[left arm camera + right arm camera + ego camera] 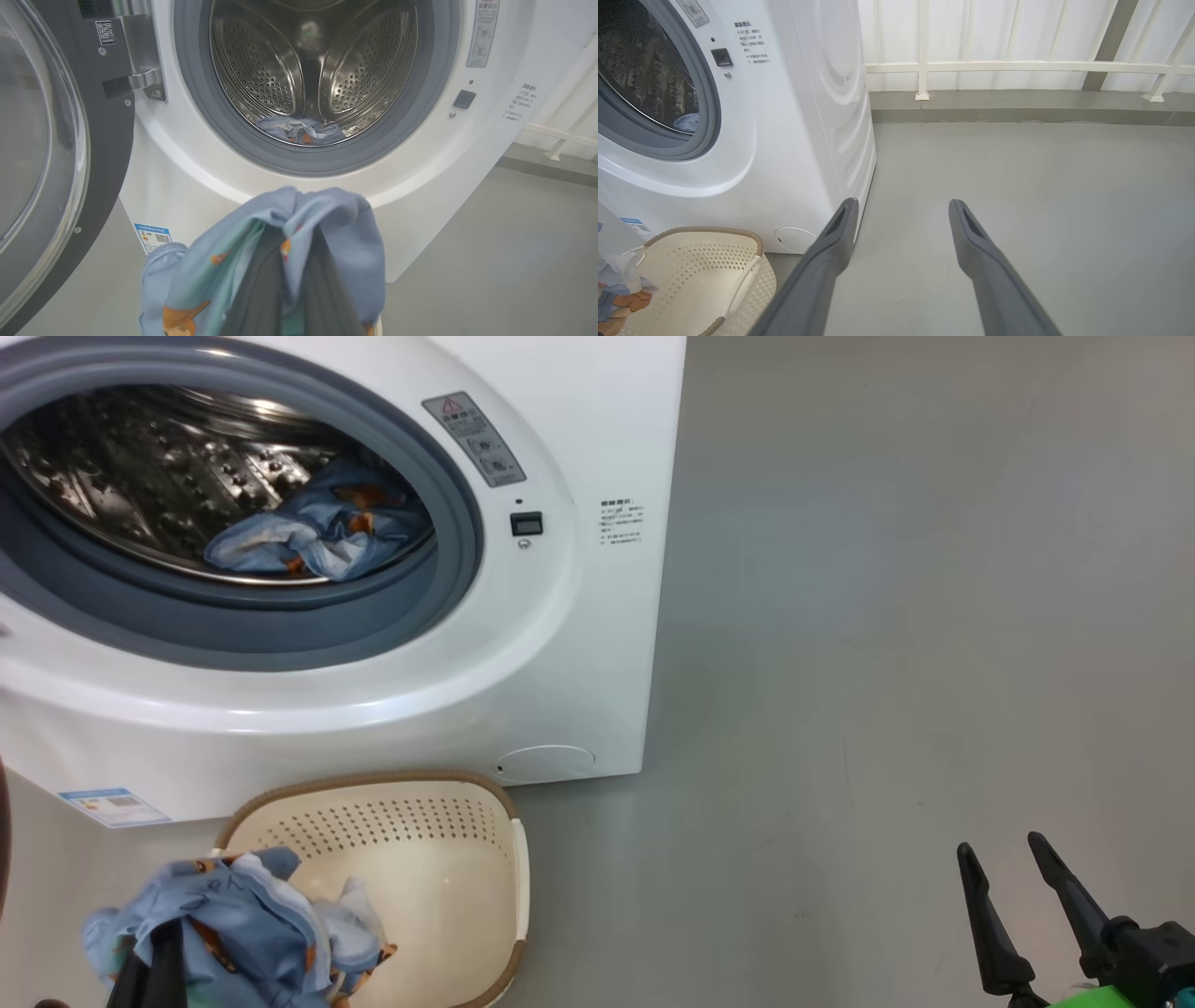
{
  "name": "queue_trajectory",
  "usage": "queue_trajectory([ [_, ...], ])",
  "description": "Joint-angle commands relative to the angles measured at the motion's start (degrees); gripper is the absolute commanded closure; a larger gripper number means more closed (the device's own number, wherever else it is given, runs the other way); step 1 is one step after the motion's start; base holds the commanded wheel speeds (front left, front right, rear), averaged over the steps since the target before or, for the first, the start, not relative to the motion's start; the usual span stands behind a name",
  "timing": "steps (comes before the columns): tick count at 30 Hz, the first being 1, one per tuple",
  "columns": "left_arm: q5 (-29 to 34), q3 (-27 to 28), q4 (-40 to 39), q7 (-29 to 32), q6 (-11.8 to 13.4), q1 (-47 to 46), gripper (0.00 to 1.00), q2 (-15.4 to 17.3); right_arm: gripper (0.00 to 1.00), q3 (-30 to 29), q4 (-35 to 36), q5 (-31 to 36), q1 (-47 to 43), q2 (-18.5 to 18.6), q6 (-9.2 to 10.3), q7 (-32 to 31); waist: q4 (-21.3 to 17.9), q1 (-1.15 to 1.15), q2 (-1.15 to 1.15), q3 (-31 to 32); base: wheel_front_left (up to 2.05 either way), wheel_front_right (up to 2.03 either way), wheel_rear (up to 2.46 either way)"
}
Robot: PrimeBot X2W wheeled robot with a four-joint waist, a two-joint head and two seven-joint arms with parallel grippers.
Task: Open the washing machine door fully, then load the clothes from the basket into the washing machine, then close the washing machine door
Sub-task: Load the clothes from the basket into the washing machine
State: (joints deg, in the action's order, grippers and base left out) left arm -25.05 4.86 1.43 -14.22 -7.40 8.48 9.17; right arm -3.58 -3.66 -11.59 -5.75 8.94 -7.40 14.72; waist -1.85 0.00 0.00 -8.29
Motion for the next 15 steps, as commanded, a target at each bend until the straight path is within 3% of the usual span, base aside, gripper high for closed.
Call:
queue_trajectory([
  [1, 0.7, 2.3, -1.9, -0.8, -0.1, -1.1, 1.0, 0.6, 0.0, 1.1, 1.5, -0.8, 0.0, 0.6, -0.09, 0.3, -0.2, 0.0, 0.0, -0.4, 0.0, 0.0, 0.0],
  [8, -0.8, 2.2, -1.6, -0.8, -0.1, -6.6, 1.0, 0.8, 0.0, 1.4, 1.7, -0.6, 1.8, -0.5, -0.09, 0.3, -0.5, 0.0, 0.0, -3.7, 0.0, 0.0, 0.0],
  [15, -1.3, 4.0, -2.6, -0.8, -0.1, -19.9, 1.0, 4.6, 0.0, 2.4, 2.1, -0.3, 5.2, -1.7, -0.09, 0.3, -1.3, 0.0, 0.0, -8.8, 0.0, 0.0, 0.0],
])
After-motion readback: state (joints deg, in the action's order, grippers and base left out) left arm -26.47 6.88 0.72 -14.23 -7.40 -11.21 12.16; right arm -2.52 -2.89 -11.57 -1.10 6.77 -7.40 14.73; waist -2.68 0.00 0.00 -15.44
